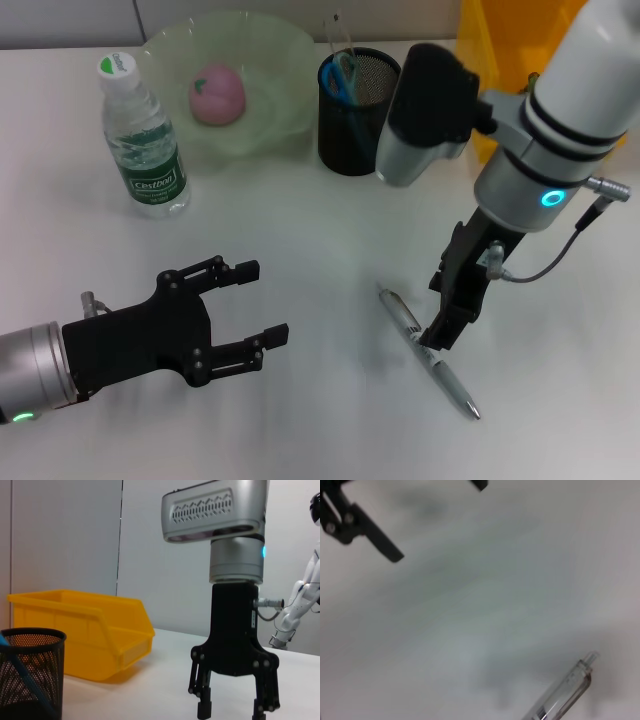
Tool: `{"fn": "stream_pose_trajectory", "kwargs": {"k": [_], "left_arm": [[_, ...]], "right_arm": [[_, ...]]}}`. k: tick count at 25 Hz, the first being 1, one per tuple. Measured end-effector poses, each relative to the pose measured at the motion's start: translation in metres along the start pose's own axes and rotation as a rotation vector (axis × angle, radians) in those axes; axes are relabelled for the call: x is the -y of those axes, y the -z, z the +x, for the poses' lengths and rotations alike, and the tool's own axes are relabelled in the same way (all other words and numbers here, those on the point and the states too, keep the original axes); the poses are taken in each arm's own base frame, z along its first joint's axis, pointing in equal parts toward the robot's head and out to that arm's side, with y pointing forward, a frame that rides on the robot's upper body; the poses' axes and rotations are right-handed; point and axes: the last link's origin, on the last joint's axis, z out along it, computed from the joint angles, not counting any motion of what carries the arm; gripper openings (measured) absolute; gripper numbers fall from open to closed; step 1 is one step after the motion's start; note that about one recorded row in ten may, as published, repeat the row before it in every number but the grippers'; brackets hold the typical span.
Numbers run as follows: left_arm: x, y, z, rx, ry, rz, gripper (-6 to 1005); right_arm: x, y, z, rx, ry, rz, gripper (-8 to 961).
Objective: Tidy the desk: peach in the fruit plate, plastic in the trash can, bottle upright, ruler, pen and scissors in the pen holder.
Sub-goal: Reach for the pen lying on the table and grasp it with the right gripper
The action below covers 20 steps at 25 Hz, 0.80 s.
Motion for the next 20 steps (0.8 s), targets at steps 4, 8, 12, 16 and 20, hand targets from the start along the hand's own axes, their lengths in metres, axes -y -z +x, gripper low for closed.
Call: {"fn": "stream_pose_trajectory", "kwargs": {"k": [4, 8, 12, 16, 20], "left_arm": [[0.0, 0.0, 0.0, 0.0, 0.007, 0.002, 785], [0.0, 0.0, 0.0, 0.0, 0.009, 0.002, 785], [0.0, 0.0, 0.0, 0.0, 0.01, 0.002, 785], [-0.001, 0.0, -0.001, 0.001, 0.012, 0.001, 785], [-0.001, 0.001, 0.0, -0.001, 0.013, -0.002, 785]], "right_arm": [[-0.003, -0.005, -0.004, -0.013, 0.035, 0.012, 727], [-0.008, -0.008, -0.008, -0.016, 0.063, 0.015, 723], [-0.011, -0.01, -0.012, -0.017, 0.071, 0.009, 719], [-0.012, -0.01, -0.014, -0.022, 0.053, 0.013, 714], [-0.012, -0.01, -0.018, -0.03, 0.008, 0.028, 710]]}}
